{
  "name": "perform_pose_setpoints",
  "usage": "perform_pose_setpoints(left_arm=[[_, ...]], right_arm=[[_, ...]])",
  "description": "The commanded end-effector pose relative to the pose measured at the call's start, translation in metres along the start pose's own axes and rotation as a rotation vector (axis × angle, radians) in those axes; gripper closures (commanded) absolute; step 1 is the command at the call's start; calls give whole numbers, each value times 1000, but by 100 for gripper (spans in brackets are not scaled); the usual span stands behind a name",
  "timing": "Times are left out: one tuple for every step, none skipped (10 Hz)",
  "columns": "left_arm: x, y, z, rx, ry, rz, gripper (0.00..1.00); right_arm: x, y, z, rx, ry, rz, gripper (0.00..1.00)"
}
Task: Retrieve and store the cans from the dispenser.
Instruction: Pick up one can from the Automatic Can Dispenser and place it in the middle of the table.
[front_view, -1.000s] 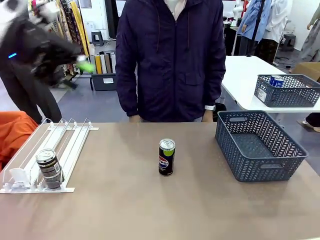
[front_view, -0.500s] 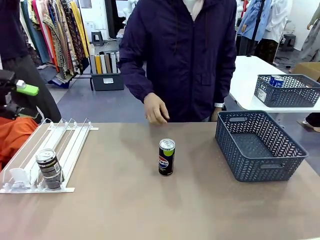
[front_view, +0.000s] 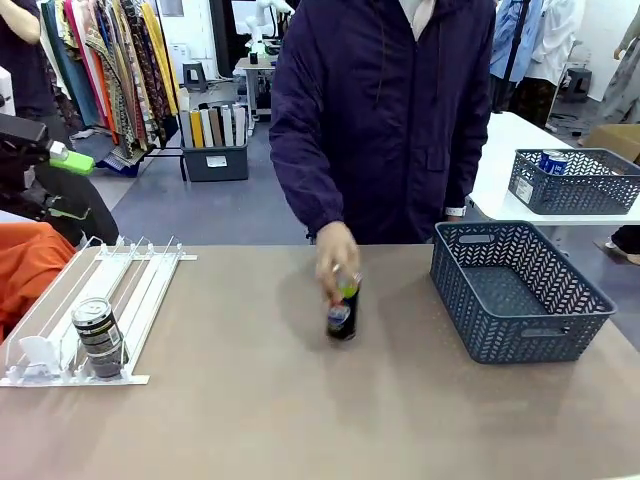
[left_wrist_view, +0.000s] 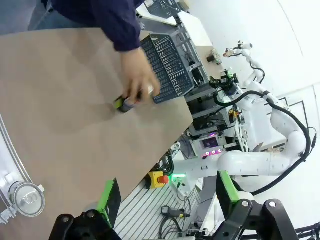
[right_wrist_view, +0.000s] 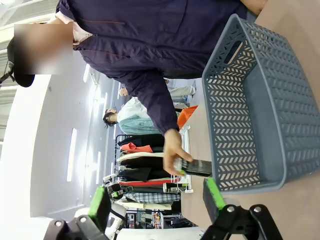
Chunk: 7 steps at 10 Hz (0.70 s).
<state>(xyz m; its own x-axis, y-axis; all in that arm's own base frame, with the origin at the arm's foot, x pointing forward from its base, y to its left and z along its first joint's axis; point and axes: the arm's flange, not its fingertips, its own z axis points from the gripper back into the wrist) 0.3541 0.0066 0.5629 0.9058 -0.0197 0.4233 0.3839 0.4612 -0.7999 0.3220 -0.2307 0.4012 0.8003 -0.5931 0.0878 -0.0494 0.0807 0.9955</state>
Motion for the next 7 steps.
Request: perform_pose_setpoints(left_arm=[[-1,2,1,-16,-13,10,0],[-1,2,1,-16,-13,10,0],[-1,2,1,-16,-13,10,0],[-1,2,1,-16,-13,10,0],[-1,2,1,-16,-13,10,0],[-1,2,1,-16,-13,10,0],[-1,2,1,-16,-13,10,0]], right_arm=[[0,5,1,4,6,-15,0],[0,5,1,4,6,-15,0],[0,5,1,4,6,-15,0],[0,5,1,4,6,-15,0],[0,5,1,4,6,-15,0],[0,5,1,4,6,-15,0],[0,5,1,4,6,-15,0]])
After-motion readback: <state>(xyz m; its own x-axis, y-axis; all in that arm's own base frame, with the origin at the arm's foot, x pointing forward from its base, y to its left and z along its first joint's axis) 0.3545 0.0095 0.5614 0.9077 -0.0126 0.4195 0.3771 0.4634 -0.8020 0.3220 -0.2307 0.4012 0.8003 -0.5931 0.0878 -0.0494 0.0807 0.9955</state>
